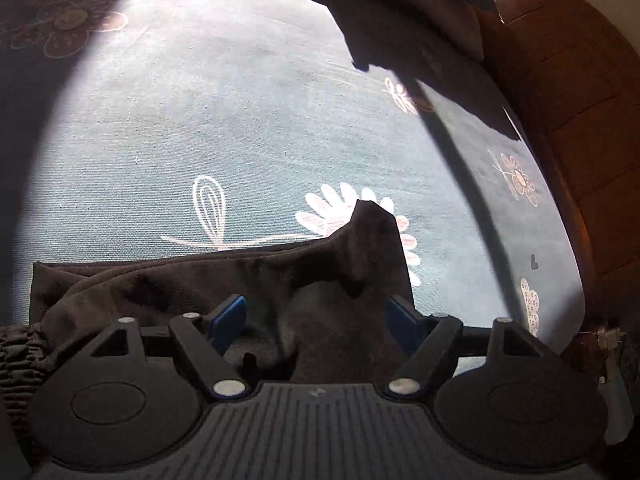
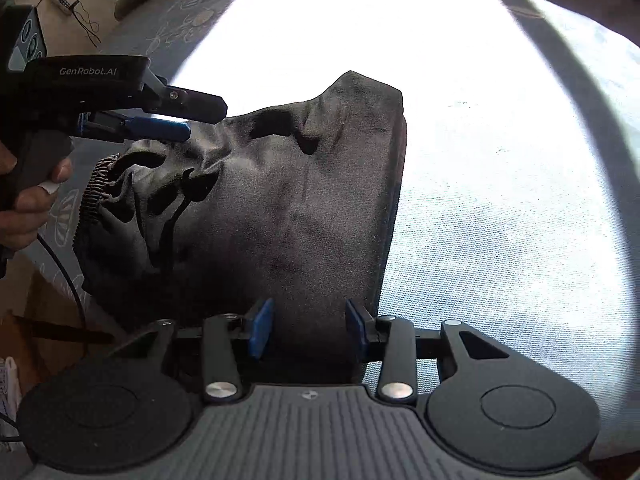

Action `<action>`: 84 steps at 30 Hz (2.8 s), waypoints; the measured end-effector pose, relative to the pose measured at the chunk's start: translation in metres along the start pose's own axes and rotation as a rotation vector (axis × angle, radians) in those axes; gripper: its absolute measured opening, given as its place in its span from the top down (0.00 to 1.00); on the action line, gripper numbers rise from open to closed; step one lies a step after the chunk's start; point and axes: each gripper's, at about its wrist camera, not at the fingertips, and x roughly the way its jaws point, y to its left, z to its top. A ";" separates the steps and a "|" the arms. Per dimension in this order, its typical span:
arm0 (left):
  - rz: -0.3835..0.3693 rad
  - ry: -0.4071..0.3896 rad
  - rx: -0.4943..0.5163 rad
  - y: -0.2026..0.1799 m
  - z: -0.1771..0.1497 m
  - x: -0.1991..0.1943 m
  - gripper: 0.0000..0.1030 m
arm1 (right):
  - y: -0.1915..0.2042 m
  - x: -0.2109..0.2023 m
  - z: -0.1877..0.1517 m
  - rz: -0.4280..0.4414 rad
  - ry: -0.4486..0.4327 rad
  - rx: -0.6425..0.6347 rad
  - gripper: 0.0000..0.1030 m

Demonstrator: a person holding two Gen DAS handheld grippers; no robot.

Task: Fold clothes
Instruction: 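Release the bundle with both grippers and lift them away, then grasp the black pants bundle at both ends with both grippers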

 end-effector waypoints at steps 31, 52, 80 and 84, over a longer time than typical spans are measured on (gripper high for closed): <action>-0.048 -0.068 0.140 0.021 0.039 0.019 0.20 | -0.028 0.075 0.119 -0.139 -0.070 0.002 0.77; -0.507 0.253 0.291 -0.070 0.058 0.121 0.17 | -0.098 0.029 0.089 -0.267 -0.051 0.172 0.71; 0.099 -0.012 0.199 0.021 0.002 -0.015 0.17 | -0.003 0.054 0.108 -0.072 -0.039 -0.080 0.63; 0.138 -0.015 0.142 0.035 -0.022 -0.026 0.17 | 0.023 0.040 0.086 -0.050 0.015 -0.115 0.57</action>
